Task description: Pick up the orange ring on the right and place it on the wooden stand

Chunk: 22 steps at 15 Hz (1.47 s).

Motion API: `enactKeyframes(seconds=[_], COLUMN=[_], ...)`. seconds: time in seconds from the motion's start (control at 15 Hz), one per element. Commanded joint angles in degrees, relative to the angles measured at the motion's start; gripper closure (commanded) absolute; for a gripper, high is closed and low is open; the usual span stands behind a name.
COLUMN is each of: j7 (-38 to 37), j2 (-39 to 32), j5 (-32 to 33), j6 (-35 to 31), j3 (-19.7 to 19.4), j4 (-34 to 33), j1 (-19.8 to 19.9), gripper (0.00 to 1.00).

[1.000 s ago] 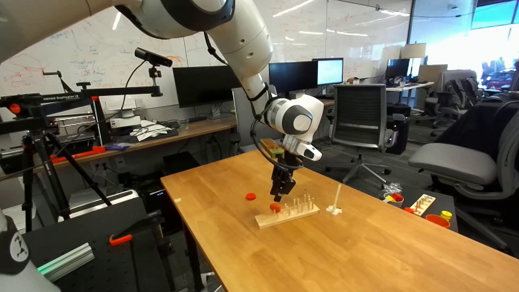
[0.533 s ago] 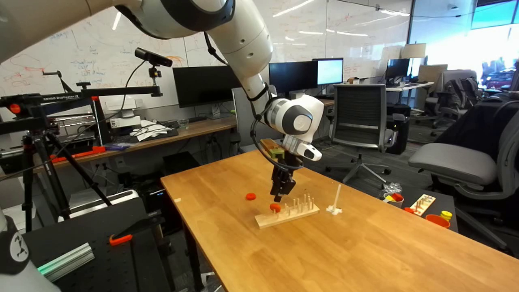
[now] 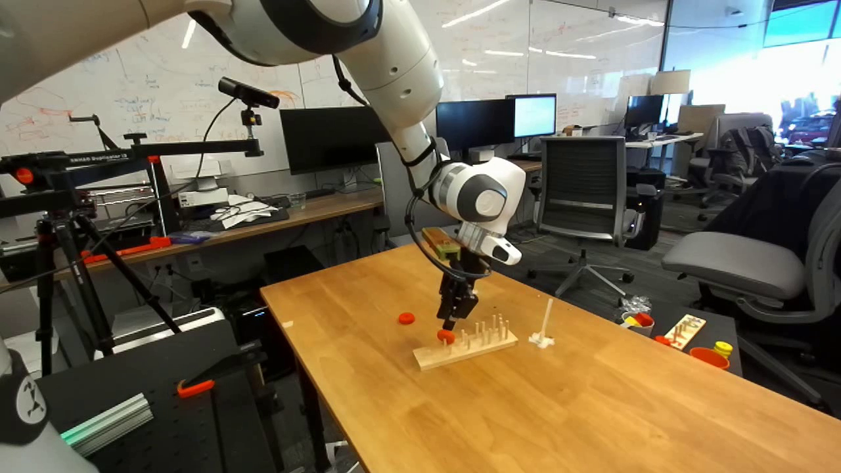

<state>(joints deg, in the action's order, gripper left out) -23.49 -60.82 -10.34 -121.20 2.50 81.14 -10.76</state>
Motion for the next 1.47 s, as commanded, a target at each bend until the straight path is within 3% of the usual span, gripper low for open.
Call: enactKeyframes(seconds=[0.0, 1.4], j7=[0.29, -0.15], j2=[-0.38, 0.91], j5=[-1.02, -1.32], j6=[0.62, -0.26], j3=[0.51, 0.37], j4=[-0.82, 1.70], j1=[0.58, 0.92], gripper=[0.80, 0.80])
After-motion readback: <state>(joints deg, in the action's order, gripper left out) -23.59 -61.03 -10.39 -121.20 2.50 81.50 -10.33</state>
